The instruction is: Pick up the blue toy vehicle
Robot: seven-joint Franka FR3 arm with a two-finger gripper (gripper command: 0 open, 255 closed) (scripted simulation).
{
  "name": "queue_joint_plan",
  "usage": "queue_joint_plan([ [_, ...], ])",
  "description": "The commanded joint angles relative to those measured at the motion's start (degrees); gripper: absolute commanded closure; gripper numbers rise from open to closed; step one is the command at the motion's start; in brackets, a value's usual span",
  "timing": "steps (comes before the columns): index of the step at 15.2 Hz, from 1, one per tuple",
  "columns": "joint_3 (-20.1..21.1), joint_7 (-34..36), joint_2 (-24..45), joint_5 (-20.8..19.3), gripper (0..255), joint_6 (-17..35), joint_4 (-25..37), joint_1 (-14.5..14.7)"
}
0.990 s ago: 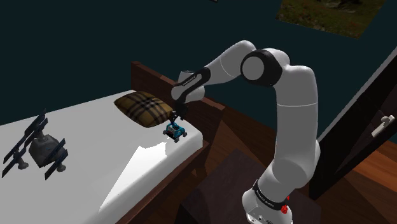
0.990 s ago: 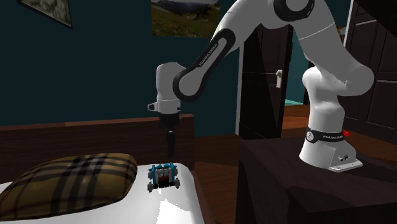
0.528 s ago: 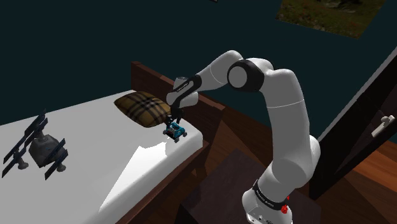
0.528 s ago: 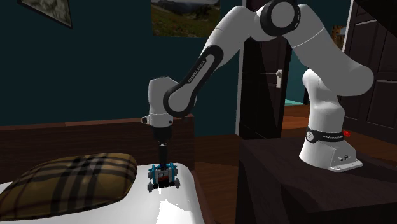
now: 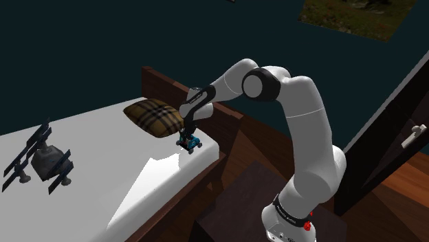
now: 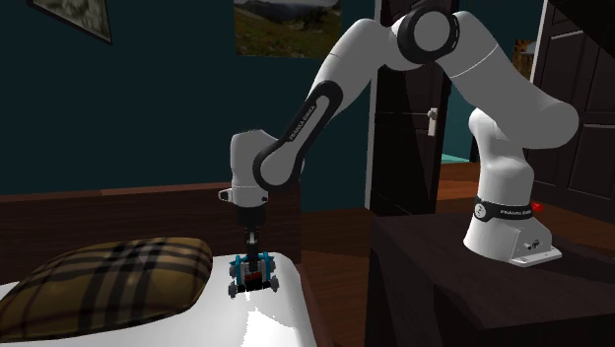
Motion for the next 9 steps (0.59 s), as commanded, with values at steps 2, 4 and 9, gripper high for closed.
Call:
queue_joint_plan([
  [2,0.00,0.00,0.07,0.00,255,0.05,-0.02,-0.01],
  [4,0.00,-0.03,0.06,0.01,255,0.08,-0.05,-0.03],
  [9,-0.11,0.09,-1.33,-0.09,255,-0.79,-0.58,0.05],
])
